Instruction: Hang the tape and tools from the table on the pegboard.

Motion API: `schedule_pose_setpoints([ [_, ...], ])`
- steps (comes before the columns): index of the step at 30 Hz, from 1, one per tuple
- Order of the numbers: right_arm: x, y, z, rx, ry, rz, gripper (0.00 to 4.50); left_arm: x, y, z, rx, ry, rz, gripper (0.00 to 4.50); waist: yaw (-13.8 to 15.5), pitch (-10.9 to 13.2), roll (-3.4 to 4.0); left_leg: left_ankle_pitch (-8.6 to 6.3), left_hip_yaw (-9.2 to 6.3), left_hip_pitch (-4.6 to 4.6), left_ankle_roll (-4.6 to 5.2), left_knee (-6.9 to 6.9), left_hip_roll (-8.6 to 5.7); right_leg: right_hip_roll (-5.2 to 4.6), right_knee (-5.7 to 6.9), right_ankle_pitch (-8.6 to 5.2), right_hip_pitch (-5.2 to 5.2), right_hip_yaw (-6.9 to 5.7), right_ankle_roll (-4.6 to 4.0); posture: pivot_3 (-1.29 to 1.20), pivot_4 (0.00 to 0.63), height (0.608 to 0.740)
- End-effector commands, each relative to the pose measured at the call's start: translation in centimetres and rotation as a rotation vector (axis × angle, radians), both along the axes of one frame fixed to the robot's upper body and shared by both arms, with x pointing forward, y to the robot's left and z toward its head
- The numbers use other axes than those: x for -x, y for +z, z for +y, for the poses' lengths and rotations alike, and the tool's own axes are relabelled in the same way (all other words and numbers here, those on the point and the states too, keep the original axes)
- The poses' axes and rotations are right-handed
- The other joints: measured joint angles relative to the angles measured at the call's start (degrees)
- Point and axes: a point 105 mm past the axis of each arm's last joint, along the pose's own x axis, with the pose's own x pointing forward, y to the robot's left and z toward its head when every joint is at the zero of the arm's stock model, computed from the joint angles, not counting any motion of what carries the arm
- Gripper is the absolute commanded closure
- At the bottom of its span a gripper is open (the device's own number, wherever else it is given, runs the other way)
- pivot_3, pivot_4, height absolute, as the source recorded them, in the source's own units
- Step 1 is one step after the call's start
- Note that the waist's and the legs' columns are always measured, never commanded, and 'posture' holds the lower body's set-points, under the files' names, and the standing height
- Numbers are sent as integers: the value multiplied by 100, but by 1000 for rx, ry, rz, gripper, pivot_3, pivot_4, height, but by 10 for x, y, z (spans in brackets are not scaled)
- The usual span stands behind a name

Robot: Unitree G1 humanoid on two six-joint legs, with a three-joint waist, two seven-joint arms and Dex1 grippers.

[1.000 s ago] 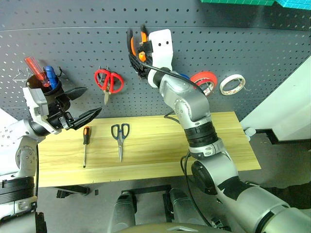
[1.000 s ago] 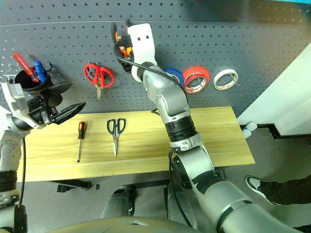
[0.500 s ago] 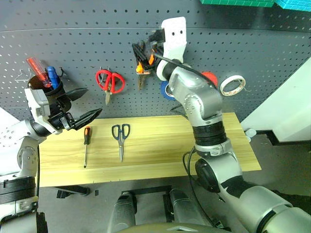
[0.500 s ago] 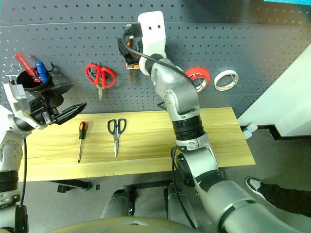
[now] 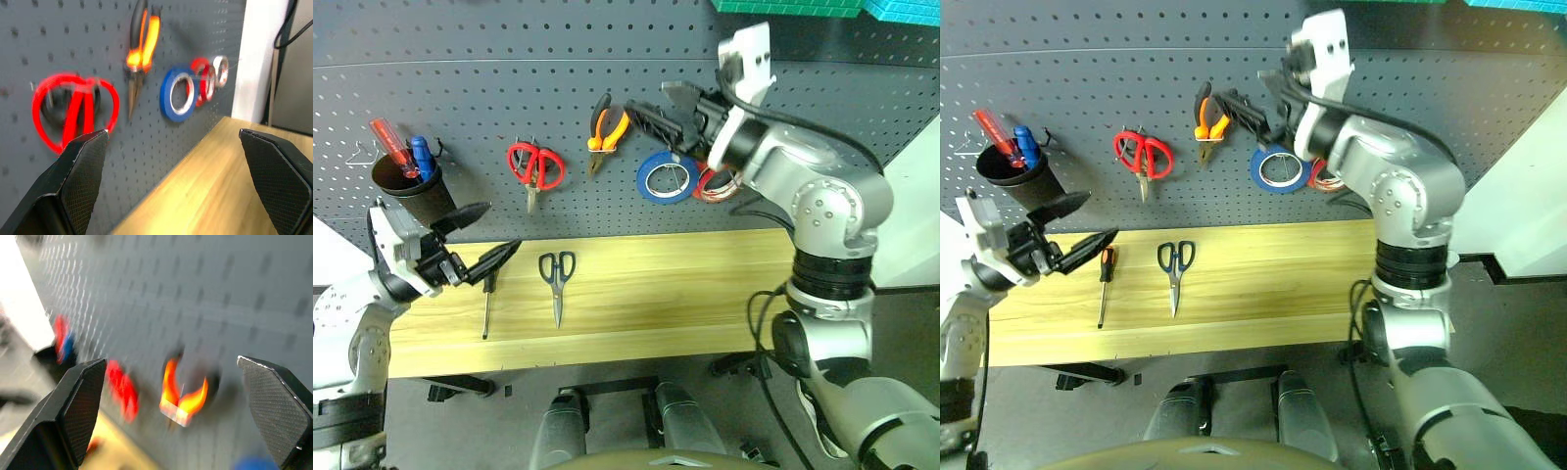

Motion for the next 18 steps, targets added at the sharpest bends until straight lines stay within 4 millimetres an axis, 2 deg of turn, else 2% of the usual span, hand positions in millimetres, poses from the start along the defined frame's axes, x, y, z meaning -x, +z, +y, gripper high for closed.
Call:
schedule_pose_setpoints([
  [1,30,-10,13,86,194,-4,16,7,-7,1,-6,57,22,0,-3,0,0,0,0,2,0,0,0,0,0,0,1,1,0,169,105,740],
  [3,43,-25,16,138,284,14,16,10,-23,-1,-12,90,104,0,-1,0,0,0,0,8,1,-1,0,0,0,-1,8,1,0,174,108,740],
  [8,62,-53,18,198,416,31,16,7,-45,-10,-9,211,214,0,125,1,1,-1,0,53,0,0,1,-1,-18,-8,57,1,-8,189,124,740],
  [14,72,-92,17,265,511,44,16,-2,-73,-14,-31,363,314,0,223,1,2,-2,0,67,-1,2,1,-2,-37,-9,79,1,-8,191,140,740],
  [18,69,-112,15,295,515,111,16,-14,-84,-12,-11,482,359,0,275,1,2,-2,-1,68,-1,4,1,-1,-33,-9,77,2,-9,184,147,740],
])
